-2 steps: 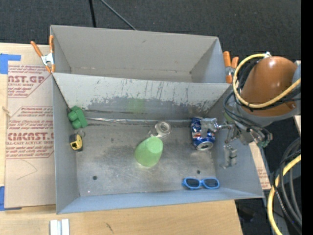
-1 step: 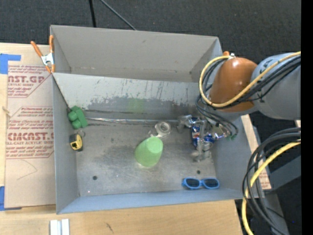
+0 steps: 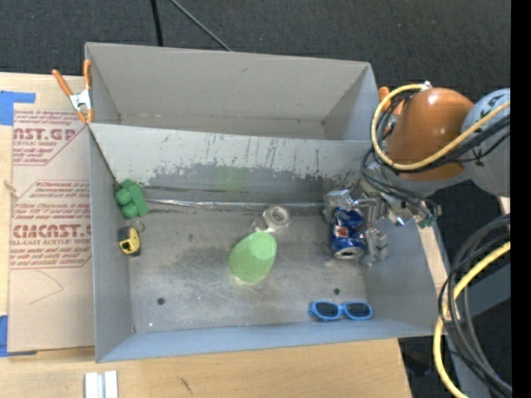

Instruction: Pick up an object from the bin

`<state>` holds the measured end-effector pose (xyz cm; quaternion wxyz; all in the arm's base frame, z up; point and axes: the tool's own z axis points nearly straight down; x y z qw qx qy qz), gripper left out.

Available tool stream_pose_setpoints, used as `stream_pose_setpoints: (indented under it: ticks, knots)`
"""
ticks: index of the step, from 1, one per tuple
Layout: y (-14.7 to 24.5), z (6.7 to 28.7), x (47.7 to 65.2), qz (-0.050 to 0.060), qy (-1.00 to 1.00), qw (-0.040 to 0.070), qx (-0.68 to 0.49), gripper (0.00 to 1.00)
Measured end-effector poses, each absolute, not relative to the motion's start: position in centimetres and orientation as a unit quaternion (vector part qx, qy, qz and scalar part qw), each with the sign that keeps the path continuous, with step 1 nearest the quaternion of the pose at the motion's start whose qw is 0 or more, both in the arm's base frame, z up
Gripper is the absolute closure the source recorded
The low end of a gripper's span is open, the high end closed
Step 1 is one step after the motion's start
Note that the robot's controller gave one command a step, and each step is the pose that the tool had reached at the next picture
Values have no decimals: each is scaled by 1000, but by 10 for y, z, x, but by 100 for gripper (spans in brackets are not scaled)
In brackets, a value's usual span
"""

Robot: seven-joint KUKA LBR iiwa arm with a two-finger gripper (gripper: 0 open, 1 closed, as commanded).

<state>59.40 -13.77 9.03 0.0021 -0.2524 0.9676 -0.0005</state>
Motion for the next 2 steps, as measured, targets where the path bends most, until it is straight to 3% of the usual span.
stream_pose_setpoints:
  ticks: [1, 2]
  knots:
    - [-135, 90, 594, 2, 967, 2, -253, 100]
    - [-124, 235, 569, -2, 970, 5, -245, 100]
